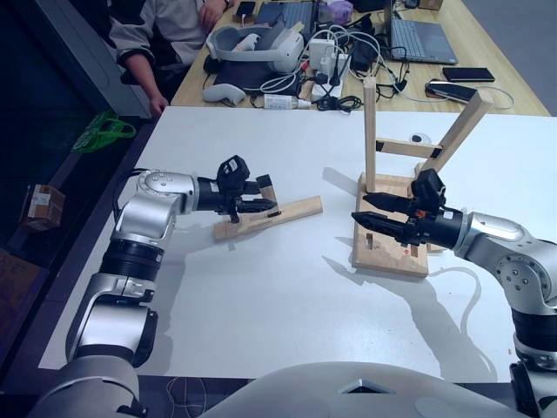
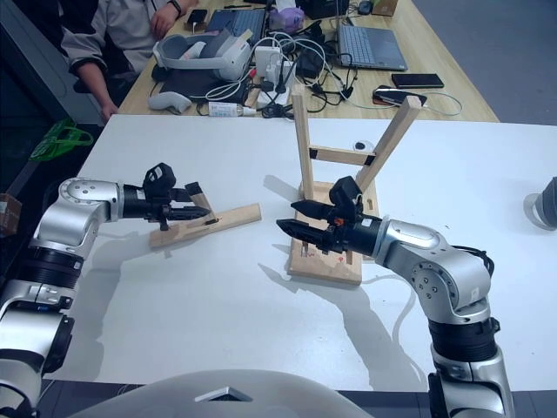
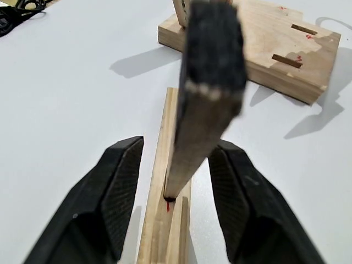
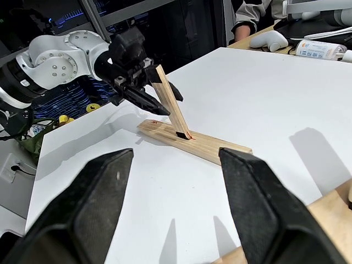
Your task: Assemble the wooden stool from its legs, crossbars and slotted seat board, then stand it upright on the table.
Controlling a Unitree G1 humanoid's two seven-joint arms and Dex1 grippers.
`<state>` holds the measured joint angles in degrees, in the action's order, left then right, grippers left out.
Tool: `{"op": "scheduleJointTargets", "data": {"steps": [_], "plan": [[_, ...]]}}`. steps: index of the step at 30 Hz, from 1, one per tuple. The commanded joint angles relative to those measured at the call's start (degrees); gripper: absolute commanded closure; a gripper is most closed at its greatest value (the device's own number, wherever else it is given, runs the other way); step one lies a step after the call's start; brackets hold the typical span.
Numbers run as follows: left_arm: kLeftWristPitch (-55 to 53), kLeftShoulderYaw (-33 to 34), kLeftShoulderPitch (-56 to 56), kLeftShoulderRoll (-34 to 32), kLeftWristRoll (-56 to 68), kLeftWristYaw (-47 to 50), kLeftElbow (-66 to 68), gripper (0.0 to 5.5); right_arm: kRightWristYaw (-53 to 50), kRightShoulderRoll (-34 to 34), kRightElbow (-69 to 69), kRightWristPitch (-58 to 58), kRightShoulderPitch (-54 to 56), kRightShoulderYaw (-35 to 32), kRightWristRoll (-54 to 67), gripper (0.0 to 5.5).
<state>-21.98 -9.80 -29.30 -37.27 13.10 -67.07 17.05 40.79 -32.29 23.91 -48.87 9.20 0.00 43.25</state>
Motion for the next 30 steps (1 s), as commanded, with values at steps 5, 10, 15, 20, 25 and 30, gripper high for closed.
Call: {"op": "scheduleJointTargets", "data": {"steps": [5,10,15,20,25,30], "plan": [[-11.8,12.0,-10.2,2.9,13.8,3.5,-8.2,3.41,0.1,0.0,-0.3,0.0,-0.2,-0.3,-0.2,2.62],[-11.7,15.3,-12.0,9.5,16.0,14.5,-11.2,3.41,-11.6,11.2,0.3,5.9,1.6,-7.1,1.7,2.62],[-9.7,14.7,-8.2,13.2,13.7,22.9,-13.8,3.41,-24.9,20.2,3.5,19.6,-2.5,-4.5,-11.5,2.62],[-9.2,12.4,-4.2,14.4,10.9,27.5,-16.7,3.41,-26.6,24.4,3.1,24.9,-7.2,-3.2,-13.6,2.62],[-10.4,11.5,-4.7,13.6,10.7,28.8,-20.2,3.41,-26.2,25.6,3.6,26.5,-10.1,-2.5,-13.6,2.62],[-17.5,16.2,-14.1,12.0,16.6,31.5,-28.4,3.41,-25.7,25.5,3.8,27.0,-11.1,-2.7,-12.8,2.62]]}}
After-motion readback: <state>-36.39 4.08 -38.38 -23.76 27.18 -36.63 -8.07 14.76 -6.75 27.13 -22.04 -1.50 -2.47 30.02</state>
